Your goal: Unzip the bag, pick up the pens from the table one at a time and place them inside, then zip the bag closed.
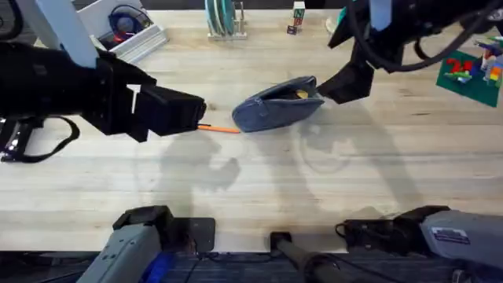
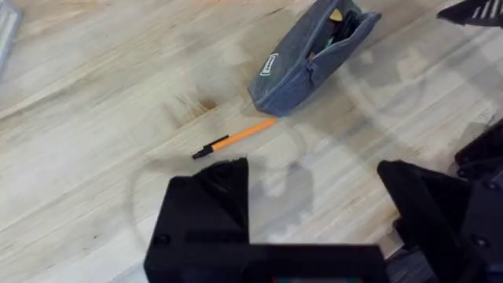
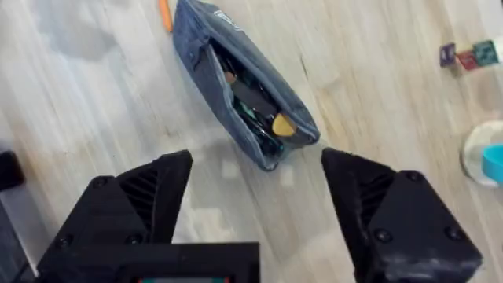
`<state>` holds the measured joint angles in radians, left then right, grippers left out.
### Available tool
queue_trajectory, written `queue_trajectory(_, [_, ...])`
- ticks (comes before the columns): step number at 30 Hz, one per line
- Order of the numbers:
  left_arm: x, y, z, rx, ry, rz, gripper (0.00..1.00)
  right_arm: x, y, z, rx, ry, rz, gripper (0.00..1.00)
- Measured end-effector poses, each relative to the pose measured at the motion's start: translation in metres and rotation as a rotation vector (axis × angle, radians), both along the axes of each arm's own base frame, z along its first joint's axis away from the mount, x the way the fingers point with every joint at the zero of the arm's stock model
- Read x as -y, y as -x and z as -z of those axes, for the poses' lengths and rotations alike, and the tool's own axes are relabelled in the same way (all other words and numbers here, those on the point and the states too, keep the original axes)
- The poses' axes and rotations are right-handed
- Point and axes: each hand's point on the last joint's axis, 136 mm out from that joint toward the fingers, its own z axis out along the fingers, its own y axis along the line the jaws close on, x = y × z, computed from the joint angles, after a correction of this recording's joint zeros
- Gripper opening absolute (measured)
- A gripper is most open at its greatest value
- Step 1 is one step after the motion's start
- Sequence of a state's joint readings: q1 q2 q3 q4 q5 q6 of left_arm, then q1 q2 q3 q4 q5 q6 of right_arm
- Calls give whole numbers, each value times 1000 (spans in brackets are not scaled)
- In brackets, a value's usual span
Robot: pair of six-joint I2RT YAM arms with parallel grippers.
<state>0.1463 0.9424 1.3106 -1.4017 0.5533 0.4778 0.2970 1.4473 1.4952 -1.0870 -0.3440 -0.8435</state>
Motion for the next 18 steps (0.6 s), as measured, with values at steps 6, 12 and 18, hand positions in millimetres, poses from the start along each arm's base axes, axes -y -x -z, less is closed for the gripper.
queue_trajectory(6, [0, 0, 0, 0, 0, 0, 995, 12, 6, -18, 25, -2, 124, 996])
queue_trajectory(12, [0, 0, 0, 0, 0, 0, 995, 21, 22, -31, 9, -26, 215, 996])
queue_trajectory(18, [0, 0, 0, 0, 0, 0, 995, 24, 31, -38, -4, -52, 275, 996])
